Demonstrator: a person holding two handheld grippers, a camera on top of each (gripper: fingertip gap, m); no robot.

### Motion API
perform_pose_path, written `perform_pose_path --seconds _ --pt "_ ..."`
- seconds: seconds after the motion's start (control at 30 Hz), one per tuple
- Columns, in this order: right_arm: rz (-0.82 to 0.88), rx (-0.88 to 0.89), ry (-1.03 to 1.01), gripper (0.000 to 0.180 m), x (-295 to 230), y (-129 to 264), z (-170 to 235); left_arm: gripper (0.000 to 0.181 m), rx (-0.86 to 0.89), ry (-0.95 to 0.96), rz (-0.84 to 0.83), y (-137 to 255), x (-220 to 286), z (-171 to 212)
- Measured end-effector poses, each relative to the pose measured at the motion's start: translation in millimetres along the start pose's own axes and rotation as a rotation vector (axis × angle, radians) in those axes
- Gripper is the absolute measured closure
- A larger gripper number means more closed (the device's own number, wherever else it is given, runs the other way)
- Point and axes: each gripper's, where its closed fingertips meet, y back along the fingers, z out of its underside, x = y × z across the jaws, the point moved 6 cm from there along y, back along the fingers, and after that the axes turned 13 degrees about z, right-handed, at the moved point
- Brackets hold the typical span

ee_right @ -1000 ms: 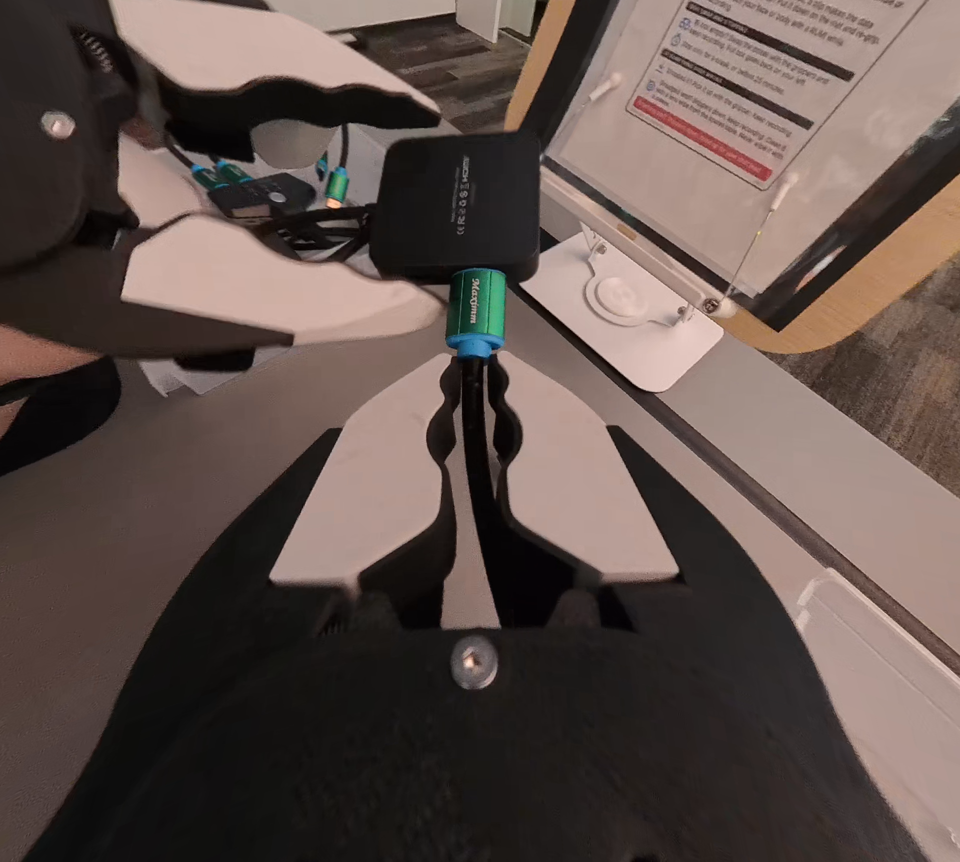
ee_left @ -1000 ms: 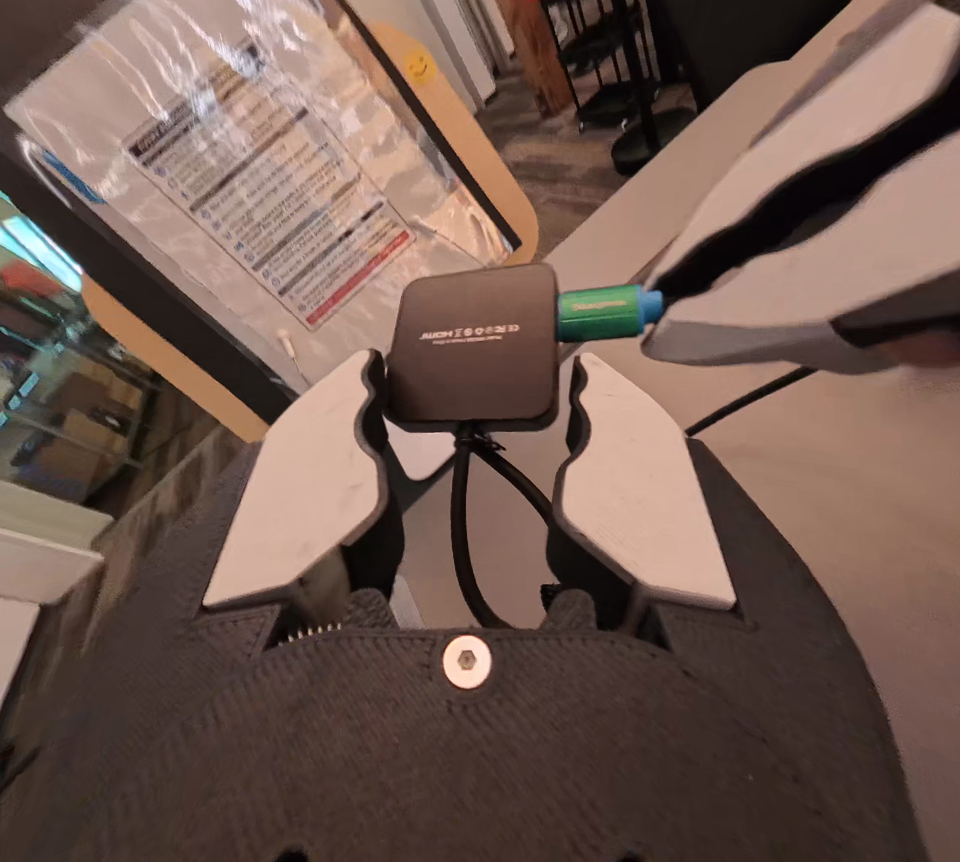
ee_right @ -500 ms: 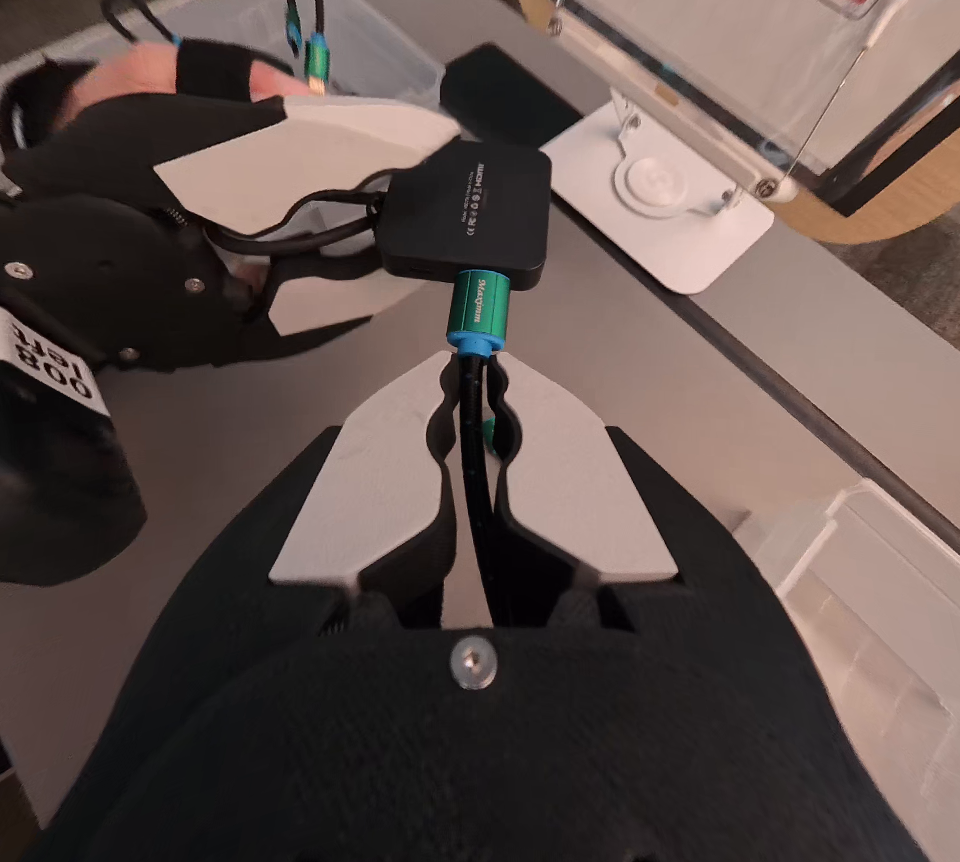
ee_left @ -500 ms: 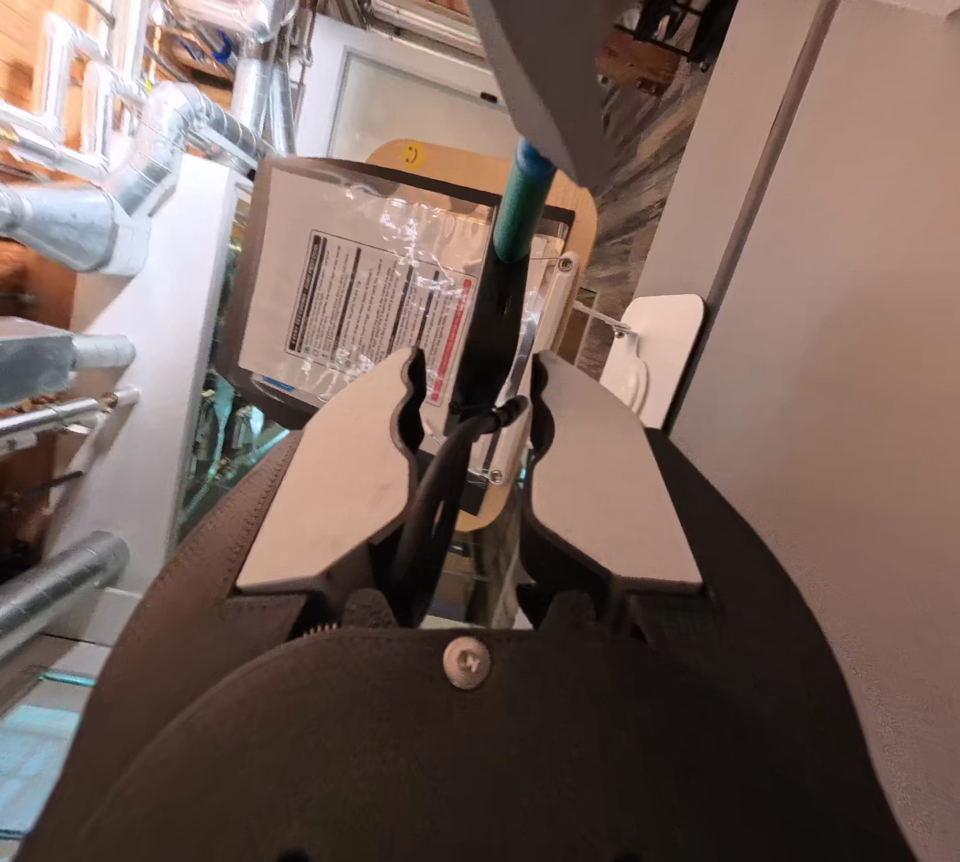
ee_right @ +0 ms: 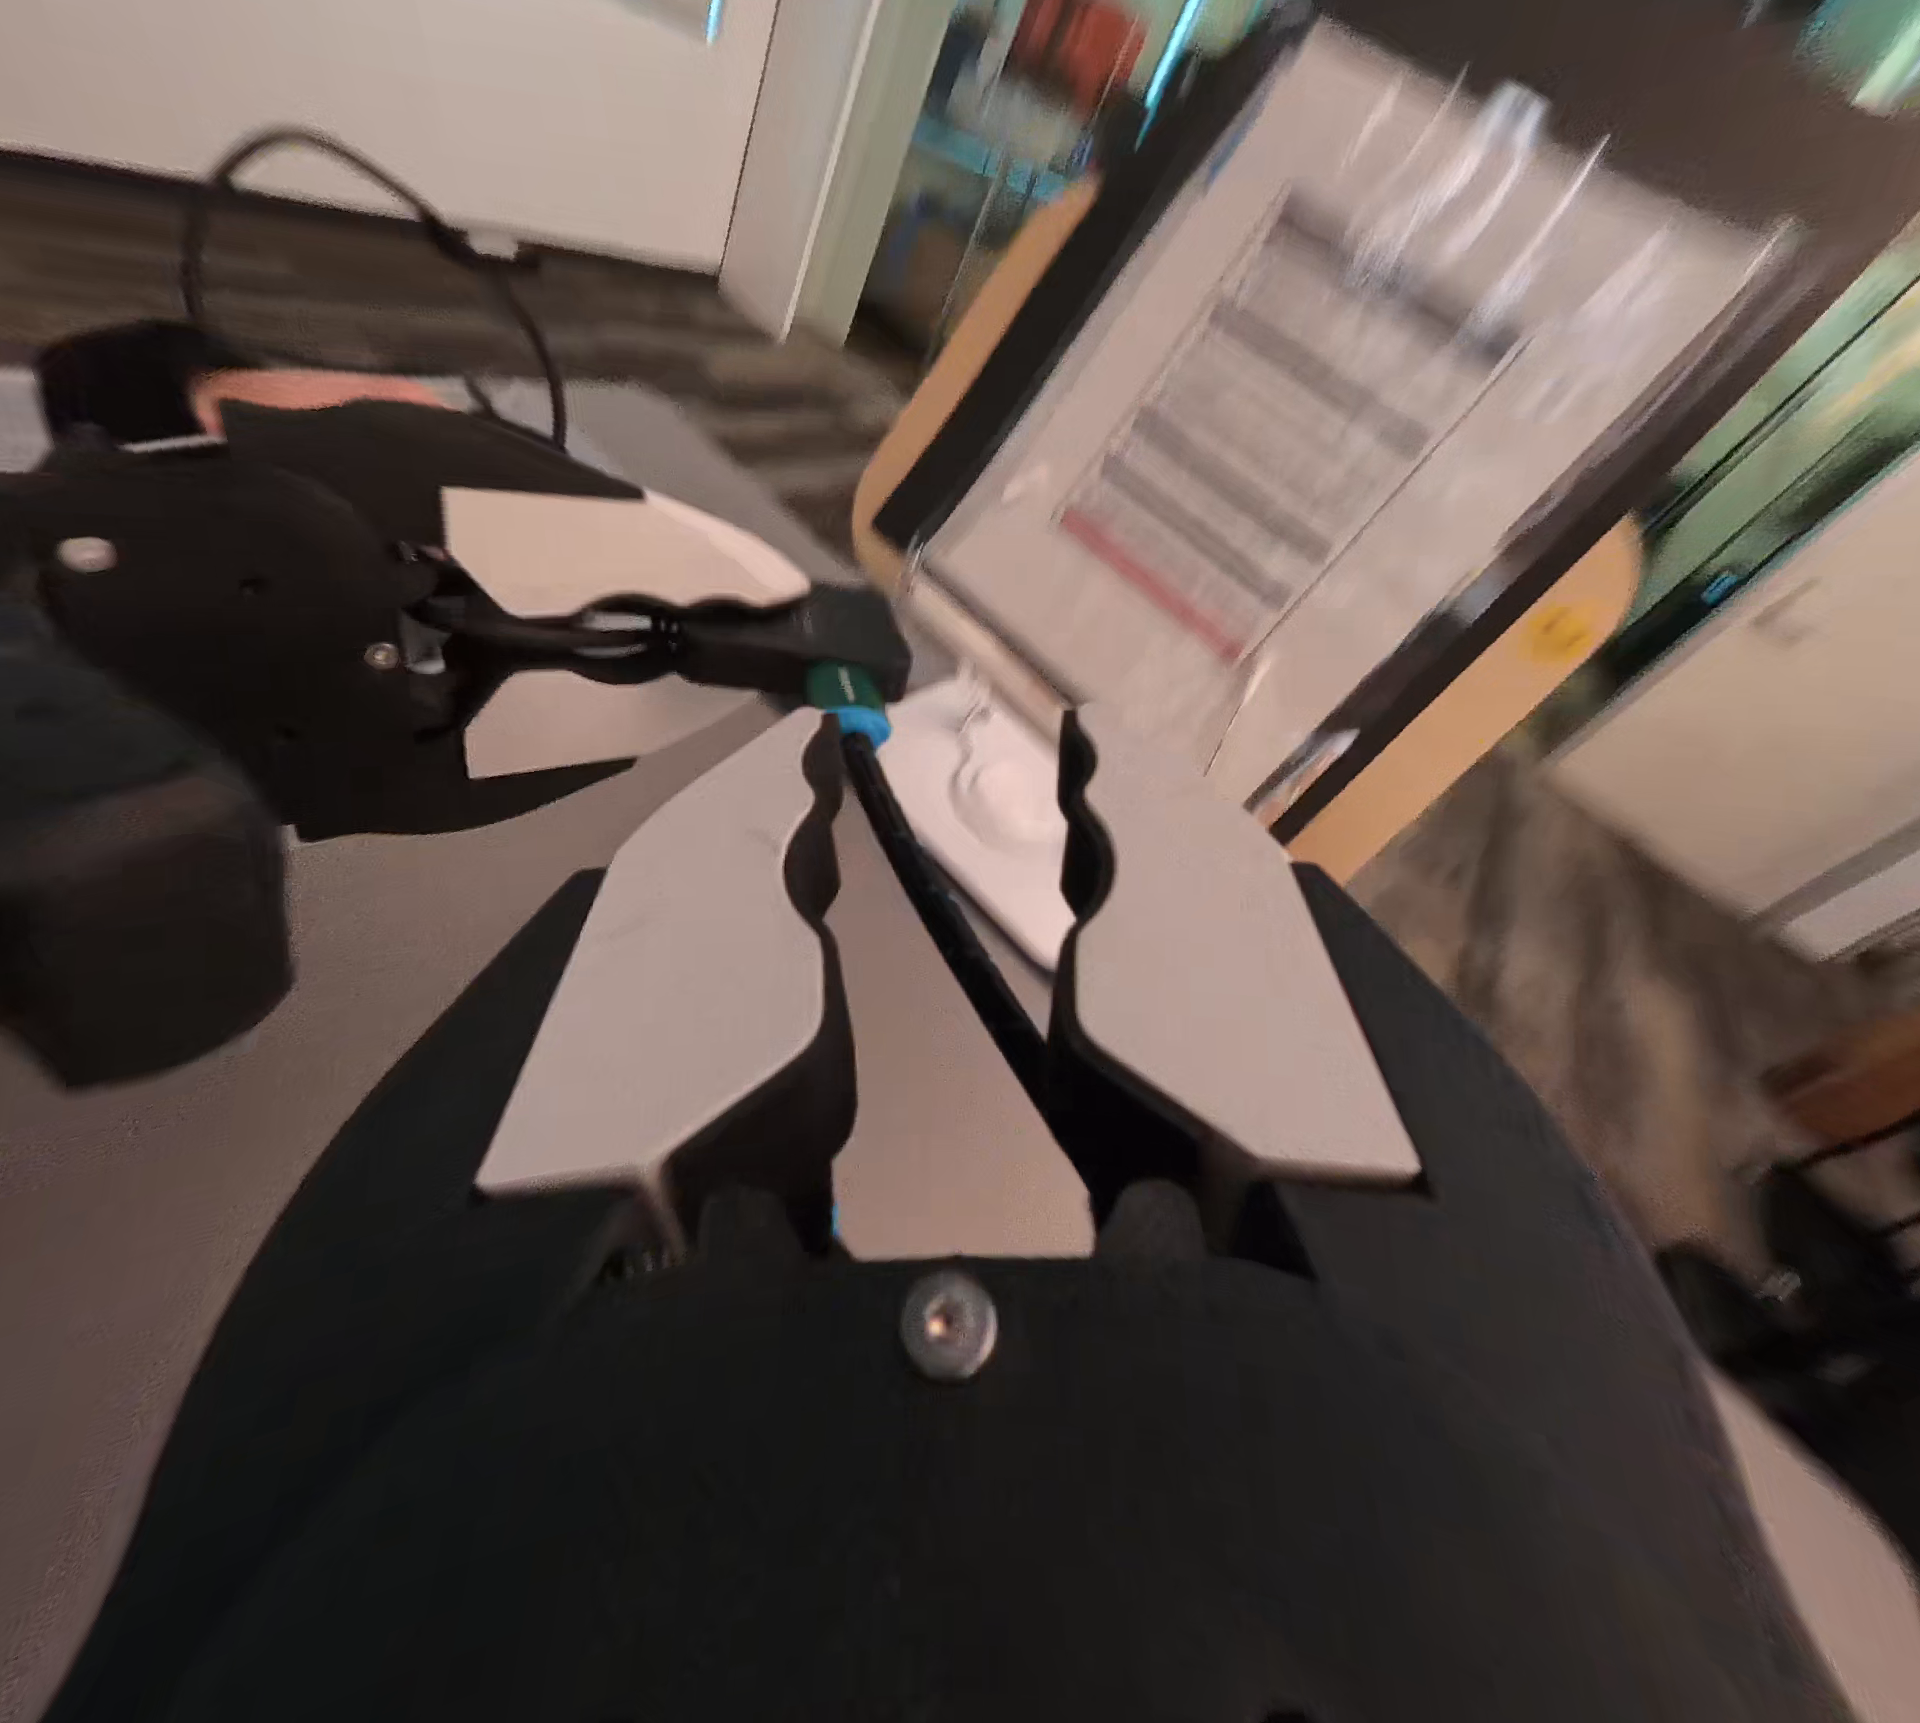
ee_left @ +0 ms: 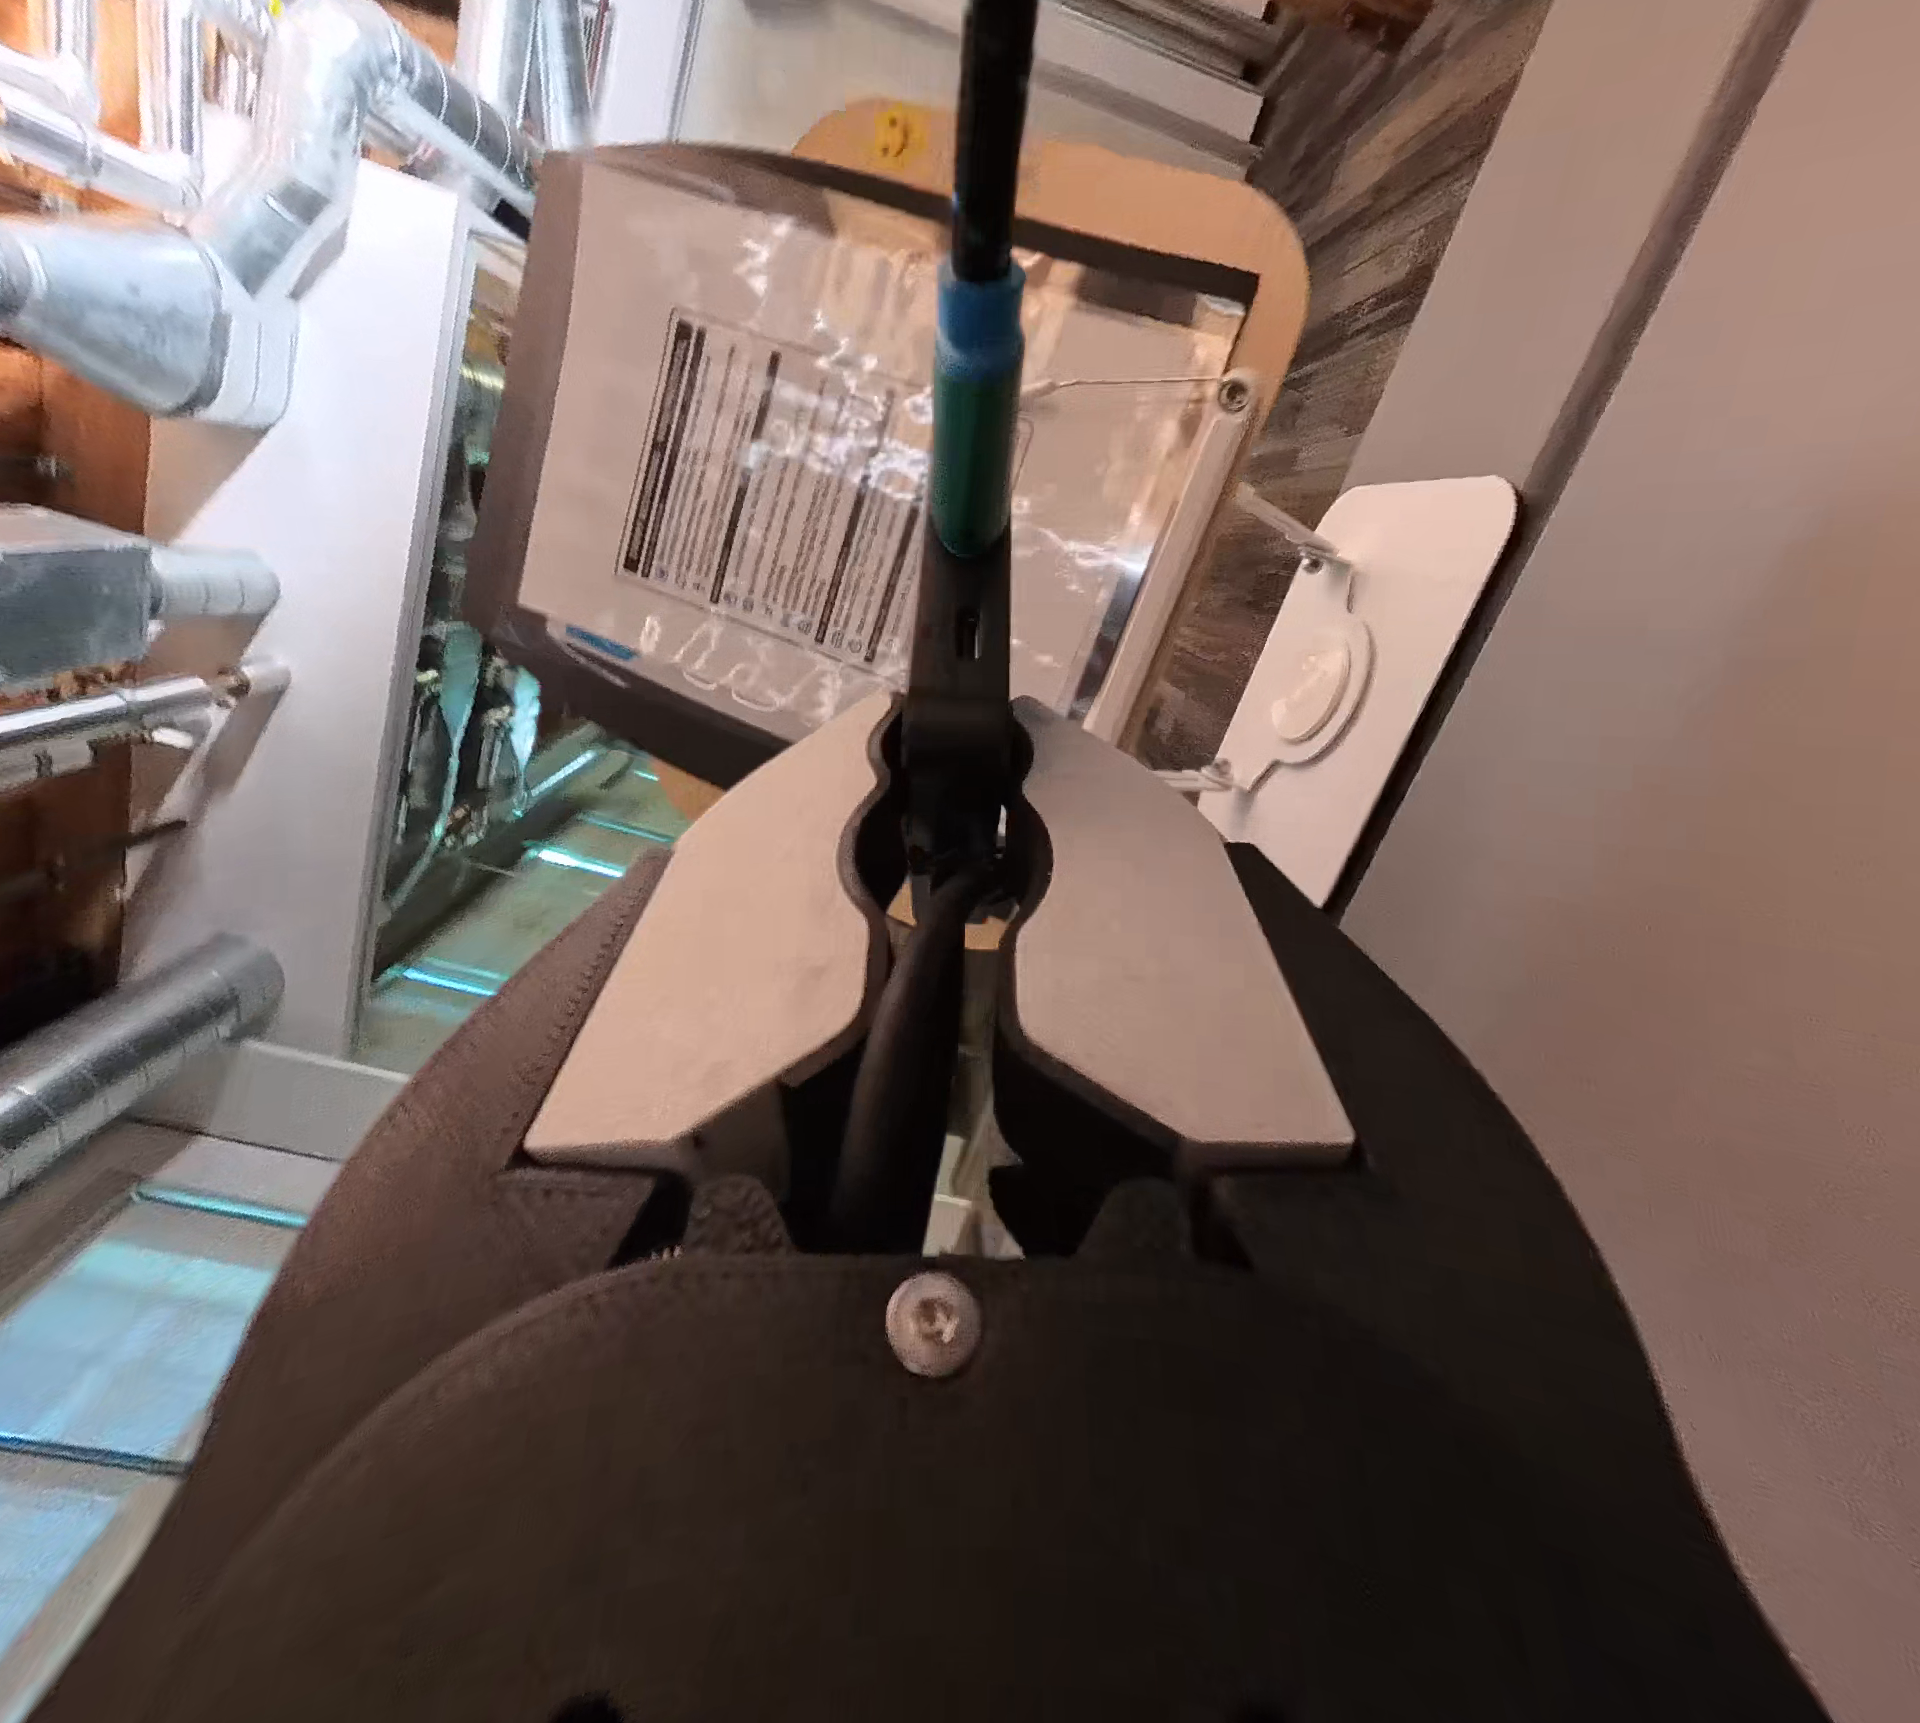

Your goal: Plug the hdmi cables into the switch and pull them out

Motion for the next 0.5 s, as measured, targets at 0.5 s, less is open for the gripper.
perform_pose_path --seconds 0.5 --pt "-0.127 0.003 -0.138 0.151 -40 -14 9 0.167 0.078 0.152 -0.008 23 -29 6"
